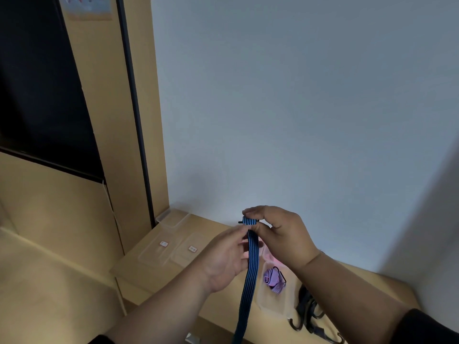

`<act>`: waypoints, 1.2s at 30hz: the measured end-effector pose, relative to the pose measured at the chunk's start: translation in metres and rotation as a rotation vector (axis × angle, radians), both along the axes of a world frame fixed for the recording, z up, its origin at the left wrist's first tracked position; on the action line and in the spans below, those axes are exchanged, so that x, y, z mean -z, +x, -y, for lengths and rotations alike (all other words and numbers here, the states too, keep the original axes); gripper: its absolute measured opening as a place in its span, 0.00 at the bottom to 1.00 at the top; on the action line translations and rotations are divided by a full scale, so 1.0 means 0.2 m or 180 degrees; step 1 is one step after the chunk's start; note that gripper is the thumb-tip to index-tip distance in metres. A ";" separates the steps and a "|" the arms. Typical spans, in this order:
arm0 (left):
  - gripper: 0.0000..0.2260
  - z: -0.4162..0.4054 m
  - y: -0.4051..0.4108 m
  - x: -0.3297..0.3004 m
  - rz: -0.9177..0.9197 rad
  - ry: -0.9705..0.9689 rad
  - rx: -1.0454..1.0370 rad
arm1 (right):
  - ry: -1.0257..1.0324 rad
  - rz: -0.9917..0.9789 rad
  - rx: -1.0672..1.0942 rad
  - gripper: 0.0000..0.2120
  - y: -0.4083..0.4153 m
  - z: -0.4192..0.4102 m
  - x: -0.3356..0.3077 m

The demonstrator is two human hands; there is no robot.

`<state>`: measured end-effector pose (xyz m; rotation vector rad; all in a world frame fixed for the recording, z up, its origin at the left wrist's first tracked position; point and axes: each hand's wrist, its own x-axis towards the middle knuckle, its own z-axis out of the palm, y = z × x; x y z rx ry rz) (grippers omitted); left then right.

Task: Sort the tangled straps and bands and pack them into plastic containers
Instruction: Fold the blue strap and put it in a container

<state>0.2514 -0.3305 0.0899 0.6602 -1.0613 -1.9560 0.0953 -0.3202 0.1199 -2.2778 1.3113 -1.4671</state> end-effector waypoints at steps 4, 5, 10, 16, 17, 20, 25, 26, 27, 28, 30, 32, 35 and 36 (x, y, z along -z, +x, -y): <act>0.36 0.01 0.01 0.00 0.0066 0.0159 -0.0138 | -0.0282 -0.0268 -0.0123 0.11 -0.05 0.04 0.01; 0.37 0.02 0.01 0.00 0.0037 0.0231 -0.0182 | -0.0287 -0.0329 -0.0172 0.12 -0.05 0.04 0.02; 0.18 0.04 0.04 -0.01 -0.0206 0.0351 -0.0229 | 0.0387 -0.0002 -0.0427 0.20 -0.07 0.02 0.05; 0.10 0.04 0.05 -0.04 0.0021 0.0251 -0.0233 | 0.1299 0.1013 -0.0756 0.25 -0.08 -0.02 0.08; 0.09 0.05 0.04 -0.05 0.0001 0.0231 -0.0249 | 0.1351 0.1117 -0.0727 0.24 -0.08 -0.03 0.09; 0.09 0.04 0.04 -0.05 -0.0182 0.0236 -0.0230 | 0.1412 0.1166 -0.0678 0.18 -0.06 -0.06 0.12; 0.10 0.02 0.00 -0.07 -0.0306 0.0186 -0.0376 | 0.1887 0.1831 -0.0477 0.22 -0.03 -0.08 0.12; 0.09 0.03 -0.01 -0.07 -0.0330 0.0182 -0.0470 | 0.2120 0.1997 -0.0511 0.23 -0.01 -0.09 0.11; 0.09 0.03 -0.02 -0.08 -0.0345 0.0176 -0.0549 | 0.2310 0.2030 -0.0573 0.24 0.00 -0.11 0.11; 0.09 0.03 -0.02 -0.08 -0.0357 0.0174 -0.0606 | 0.2441 0.1983 -0.0650 0.23 0.02 -0.12 0.12; 0.09 0.04 -0.03 -0.10 -0.0408 0.0178 -0.0710 | 0.2532 0.1866 -0.0628 0.14 0.06 -0.12 0.13; 0.07 0.04 -0.02 -0.09 -0.0493 0.0186 -0.0849 | 0.2516 0.1699 -0.0356 0.10 0.06 -0.11 0.13; 0.08 0.06 0.00 -0.06 -0.0155 -0.0122 -0.0978 | 0.2439 0.1277 0.0046 0.14 0.02 -0.09 0.11; 0.10 0.07 0.02 -0.05 0.0028 -0.0264 -0.0967 | 0.2388 0.1164 0.0112 0.15 0.00 -0.08 0.10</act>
